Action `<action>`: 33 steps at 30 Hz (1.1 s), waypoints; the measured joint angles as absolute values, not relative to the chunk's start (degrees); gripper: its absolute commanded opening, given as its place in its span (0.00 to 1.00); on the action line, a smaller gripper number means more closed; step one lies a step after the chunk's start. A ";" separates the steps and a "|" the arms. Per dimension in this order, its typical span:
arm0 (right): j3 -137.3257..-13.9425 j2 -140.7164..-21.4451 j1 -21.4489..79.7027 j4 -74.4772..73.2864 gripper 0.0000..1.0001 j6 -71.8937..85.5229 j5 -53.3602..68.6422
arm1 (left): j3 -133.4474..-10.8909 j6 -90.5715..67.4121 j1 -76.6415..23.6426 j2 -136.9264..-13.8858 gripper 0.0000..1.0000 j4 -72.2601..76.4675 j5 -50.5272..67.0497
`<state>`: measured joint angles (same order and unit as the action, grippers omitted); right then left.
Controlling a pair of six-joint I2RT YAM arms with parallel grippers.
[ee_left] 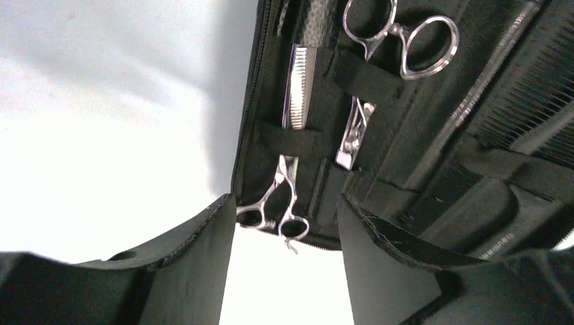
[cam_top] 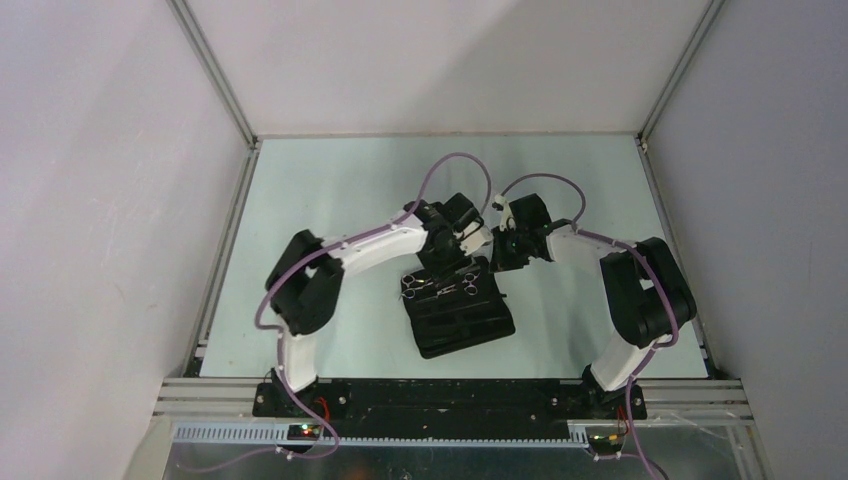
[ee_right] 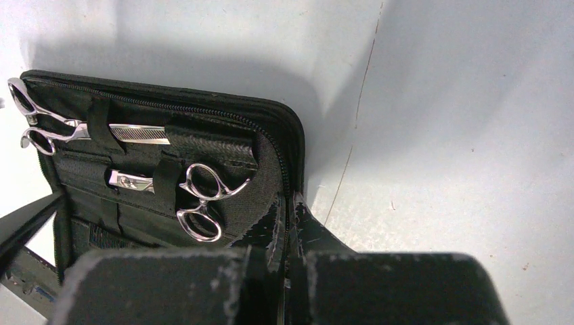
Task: Sort the hair-cutting tools
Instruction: Place the scissors in the hairdressing tool bag.
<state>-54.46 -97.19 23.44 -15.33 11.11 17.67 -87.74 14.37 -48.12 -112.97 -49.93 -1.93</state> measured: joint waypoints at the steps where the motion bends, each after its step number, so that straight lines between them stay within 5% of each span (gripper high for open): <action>1: -54.46 -97.19 23.44 -15.35 0.00 11.11 17.67 | -86.63 13.72 -48.16 -111.18 0.61 -49.32 -2.04; 19: -54.46 -97.19 23.44 -15.38 0.00 11.09 17.65 | -60.90 -0.14 -42.50 -95.88 0.45 -39.11 -1.23; 29: -54.46 -97.19 23.44 -15.38 0.00 11.09 17.65 | -59.16 -0.05 -41.71 -95.85 0.27 -38.41 0.86; 33: -54.46 -97.19 23.44 -15.38 0.00 11.11 17.65 | -59.18 -0.03 -41.71 -96.07 0.09 -38.22 1.74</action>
